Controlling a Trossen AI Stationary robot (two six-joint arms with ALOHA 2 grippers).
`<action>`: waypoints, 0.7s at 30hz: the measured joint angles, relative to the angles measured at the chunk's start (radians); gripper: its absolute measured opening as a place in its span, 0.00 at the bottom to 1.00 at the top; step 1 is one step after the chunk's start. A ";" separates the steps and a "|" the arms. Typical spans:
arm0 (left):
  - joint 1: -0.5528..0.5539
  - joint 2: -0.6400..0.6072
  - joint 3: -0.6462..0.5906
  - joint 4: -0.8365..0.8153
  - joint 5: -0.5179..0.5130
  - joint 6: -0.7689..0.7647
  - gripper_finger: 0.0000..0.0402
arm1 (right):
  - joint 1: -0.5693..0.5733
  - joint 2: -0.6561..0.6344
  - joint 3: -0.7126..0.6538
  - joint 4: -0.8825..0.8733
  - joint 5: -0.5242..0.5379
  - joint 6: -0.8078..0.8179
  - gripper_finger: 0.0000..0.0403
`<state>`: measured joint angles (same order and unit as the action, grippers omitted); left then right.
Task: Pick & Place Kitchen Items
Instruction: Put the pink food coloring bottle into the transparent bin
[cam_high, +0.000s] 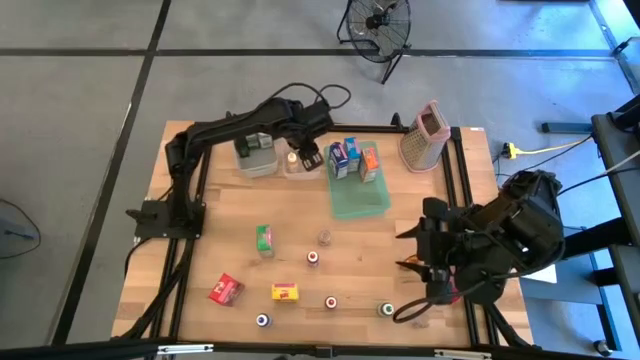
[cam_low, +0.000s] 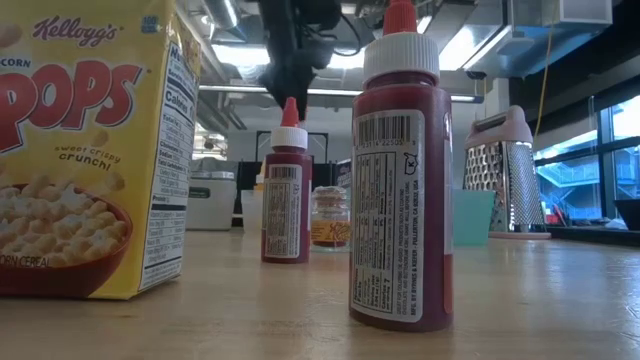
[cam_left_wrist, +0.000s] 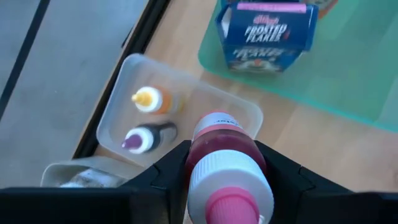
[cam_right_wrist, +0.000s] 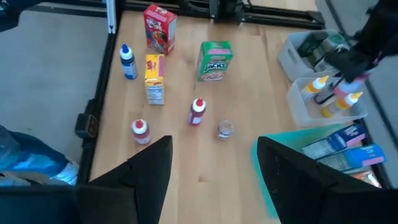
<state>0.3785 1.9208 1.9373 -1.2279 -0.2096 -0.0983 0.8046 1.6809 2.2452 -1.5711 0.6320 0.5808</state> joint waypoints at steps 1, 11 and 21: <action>0.001 0.005 0.000 0.002 0.000 0.005 0.36 | -0.001 0.000 0.000 0.000 0.007 -0.014 0.59; 0.021 0.014 -0.097 0.087 0.071 0.111 0.36 | -0.036 0.000 0.000 0.000 0.015 -0.105 0.59; 0.057 0.015 -0.148 0.125 0.066 0.115 0.36 | -0.080 -0.018 0.000 0.000 -0.002 -0.151 0.59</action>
<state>0.4355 1.9354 1.7889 -1.1032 -0.1432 0.0162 0.7243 1.6626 2.2448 -1.5711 0.6303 0.4302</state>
